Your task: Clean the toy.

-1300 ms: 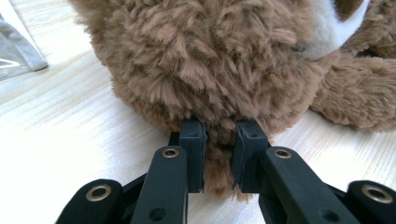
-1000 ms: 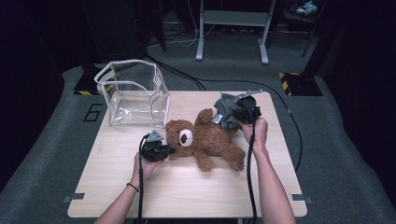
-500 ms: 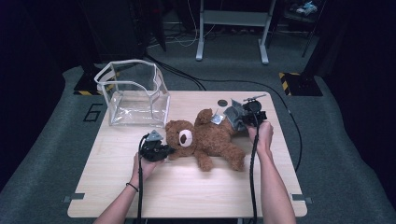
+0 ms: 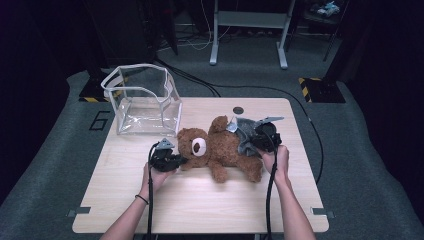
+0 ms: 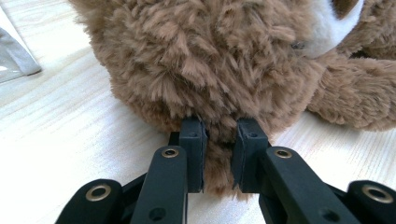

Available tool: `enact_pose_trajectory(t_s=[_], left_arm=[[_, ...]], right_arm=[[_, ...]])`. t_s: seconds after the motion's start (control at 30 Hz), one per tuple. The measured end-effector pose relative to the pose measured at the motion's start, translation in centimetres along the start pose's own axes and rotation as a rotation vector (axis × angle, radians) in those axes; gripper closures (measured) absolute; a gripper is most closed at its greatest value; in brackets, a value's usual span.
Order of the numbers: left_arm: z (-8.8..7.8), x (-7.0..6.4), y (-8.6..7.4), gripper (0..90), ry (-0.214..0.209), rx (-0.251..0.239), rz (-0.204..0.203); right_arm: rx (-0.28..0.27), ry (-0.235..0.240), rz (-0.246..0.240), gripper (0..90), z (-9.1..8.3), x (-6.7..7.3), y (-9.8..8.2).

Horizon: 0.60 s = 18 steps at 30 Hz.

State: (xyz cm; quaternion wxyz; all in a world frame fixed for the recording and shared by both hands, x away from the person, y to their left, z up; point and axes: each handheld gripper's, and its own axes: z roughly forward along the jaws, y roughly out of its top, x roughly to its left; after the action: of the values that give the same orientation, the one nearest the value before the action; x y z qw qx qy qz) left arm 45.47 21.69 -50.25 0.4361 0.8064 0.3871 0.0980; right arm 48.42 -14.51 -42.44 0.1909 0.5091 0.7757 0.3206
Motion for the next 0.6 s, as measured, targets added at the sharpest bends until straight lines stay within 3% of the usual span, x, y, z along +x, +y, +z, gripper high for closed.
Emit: enact_pose_trajectory(t_s=[0.17, 0.27, 0.33, 0.4, 0.5, 0.6], left_arm=[[0.0, 0.1, -0.1, 76.8, -0.008, -0.007, -0.01], [0.0, 0.1, -0.1, 76.8, -0.006, -0.009, -0.012], [-0.1, 0.1, 0.0, 76.8, -0.008, -0.011, -0.007], [-0.1, 0.1, -0.1, 76.8, -0.012, -0.012, -0.012], [-0.1, 0.1, 0.0, 76.8, -0.01, -0.014, -0.003], [0.0, 0.0, 0.1, 76.8, -0.01, -0.015, 0.004]], right_arm=[[0.023, -0.012, 0.04, 85.5, 2.0, -1.3, -0.5], [0.065, -0.085, 0.035, 85.5, 2.5, -2.2, -0.5], [0.078, -0.111, 0.045, 85.5, 2.4, -3.1, -0.5], [0.051, -0.104, 0.064, 85.5, 1.3, -3.4, -0.2], [-0.003, -0.073, 0.039, 85.4, -1.1, -2.2, 0.7], [-0.064, -0.023, -0.039, 85.4, -3.0, 0.4, 2.1]])
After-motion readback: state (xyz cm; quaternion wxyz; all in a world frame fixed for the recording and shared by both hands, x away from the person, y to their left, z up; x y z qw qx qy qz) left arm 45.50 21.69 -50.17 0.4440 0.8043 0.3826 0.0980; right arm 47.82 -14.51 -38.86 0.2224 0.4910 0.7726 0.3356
